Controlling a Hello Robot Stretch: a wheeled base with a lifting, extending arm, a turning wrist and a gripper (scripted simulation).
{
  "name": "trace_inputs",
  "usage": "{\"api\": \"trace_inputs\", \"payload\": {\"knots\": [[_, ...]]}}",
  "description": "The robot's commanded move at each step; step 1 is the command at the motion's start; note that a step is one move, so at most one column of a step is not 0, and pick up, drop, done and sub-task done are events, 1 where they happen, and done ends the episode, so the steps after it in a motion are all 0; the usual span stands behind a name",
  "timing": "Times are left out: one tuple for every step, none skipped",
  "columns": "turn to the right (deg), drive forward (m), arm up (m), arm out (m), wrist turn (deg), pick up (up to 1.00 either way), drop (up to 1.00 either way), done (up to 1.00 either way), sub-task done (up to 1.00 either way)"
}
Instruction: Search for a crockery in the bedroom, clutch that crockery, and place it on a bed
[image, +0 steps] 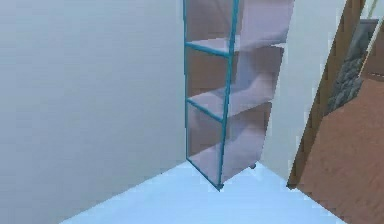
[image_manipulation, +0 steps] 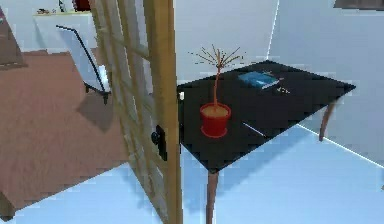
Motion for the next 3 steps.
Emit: {"api": "trace_inputs", "payload": {"knots": [[39.0,0.0,0.0,0.0,0.0,0.0,0.0,0.0,0.0],[0.0,0.6,0.0,0.0,0.0,0.0,0.0,0.0,0.0],[15.0,0.0,0.0,0.0,0.0,0.0,0.0,0.0,0.0]]}}
